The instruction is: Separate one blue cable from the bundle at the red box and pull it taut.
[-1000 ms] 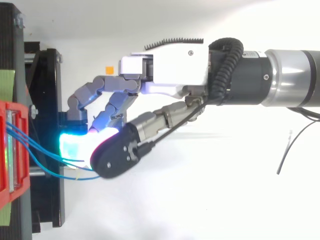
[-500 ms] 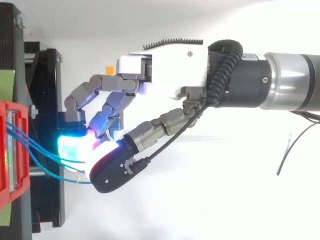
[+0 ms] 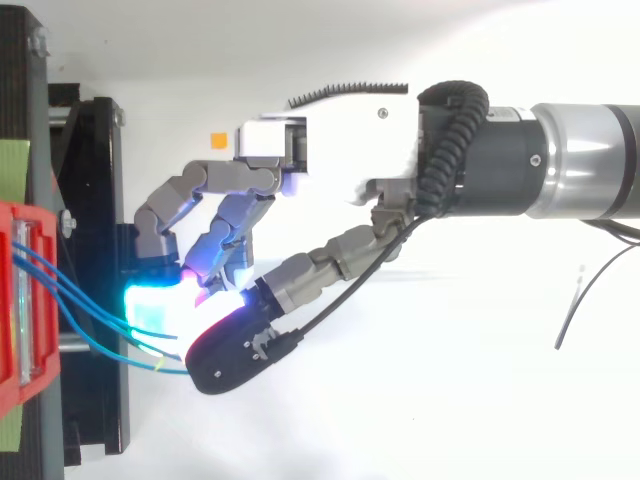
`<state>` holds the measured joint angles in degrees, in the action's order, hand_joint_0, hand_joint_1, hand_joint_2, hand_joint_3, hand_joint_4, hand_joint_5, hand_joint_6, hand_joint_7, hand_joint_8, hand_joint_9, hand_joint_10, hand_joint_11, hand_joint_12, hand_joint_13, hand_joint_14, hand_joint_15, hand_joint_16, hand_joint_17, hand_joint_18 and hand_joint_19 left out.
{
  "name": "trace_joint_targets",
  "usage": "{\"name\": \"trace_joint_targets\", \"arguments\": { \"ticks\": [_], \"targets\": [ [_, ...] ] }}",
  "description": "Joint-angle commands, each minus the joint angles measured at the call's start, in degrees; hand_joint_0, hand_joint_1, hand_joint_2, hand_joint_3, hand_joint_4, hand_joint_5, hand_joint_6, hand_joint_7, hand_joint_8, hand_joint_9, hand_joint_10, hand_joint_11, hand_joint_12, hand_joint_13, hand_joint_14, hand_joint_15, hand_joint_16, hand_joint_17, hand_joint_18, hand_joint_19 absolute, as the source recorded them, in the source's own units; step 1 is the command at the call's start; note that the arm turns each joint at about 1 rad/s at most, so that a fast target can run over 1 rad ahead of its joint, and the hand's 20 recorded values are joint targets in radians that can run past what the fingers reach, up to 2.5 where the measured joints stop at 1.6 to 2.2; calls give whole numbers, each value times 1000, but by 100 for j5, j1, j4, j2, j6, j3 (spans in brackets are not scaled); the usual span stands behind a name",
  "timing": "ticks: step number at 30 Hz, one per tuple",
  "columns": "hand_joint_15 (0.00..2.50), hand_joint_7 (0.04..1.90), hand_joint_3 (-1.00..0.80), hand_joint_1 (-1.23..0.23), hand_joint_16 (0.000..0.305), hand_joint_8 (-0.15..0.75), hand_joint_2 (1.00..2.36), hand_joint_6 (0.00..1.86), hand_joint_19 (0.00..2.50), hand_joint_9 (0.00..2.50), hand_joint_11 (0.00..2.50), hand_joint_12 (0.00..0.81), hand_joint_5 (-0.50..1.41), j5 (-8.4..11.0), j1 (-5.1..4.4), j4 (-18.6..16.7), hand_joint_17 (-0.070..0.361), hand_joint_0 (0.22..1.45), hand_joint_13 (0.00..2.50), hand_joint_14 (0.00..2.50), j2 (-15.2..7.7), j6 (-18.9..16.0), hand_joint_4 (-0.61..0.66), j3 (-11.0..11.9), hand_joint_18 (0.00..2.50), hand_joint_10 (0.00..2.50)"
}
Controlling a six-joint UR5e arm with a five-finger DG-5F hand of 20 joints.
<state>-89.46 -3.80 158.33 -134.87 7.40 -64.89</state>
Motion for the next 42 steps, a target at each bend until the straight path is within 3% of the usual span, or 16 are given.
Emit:
{"name": "trace_joint_targets", "arguments": {
  "ticks": [1, 7, 17, 24, 36, 41, 42],
  "targets": [
    [756, 946, -246, -785, 43, 310, 1015, 873, 888, 932, 1130, 353, -201, -10, 11, 57, 96, 624, 887, 22, 40, 16, 114, -6, 834, 12],
    [760, 947, -254, -797, 43, 305, 1015, 875, 885, 931, 1134, 353, -202, -1, 11, 409, 96, 625, 887, 22, 172, 77, 116, -15, 840, 12],
    [755, 954, -369, -756, 43, 312, 1010, 872, 892, 948, 1124, 354, -195, 7, 11, 479, 96, 603, 895, 20, 216, 86, 130, -15, 845, 11],
    [761, 977, -322, -751, 43, 316, 1012, 874, 903, 954, 1144, 354, -192, 34, -15, 523, 96, 599, 904, 22, 233, 86, 125, -15, 849, 12],
    [756, 1150, -1, -724, 48, 340, 1019, 930, 879, 989, 1141, 379, -165, 51, -24, 523, 109, 610, 929, 21, 233, 68, 12, -24, 893, 9],
    [748, 1127, 13, -723, 51, 353, 1016, 931, 875, 1003, 1144, 390, -158, 60, -33, 523, 114, 611, 938, 18, 233, 51, -9, -24, 915, 9],
    [750, 1109, -29, -715, 52, 357, 1015, 922, 869, 1011, 1132, 394, -160, 69, -33, 523, 117, 598, 942, 19, 233, 42, 36, -24, 927, 7]
  ]
}}
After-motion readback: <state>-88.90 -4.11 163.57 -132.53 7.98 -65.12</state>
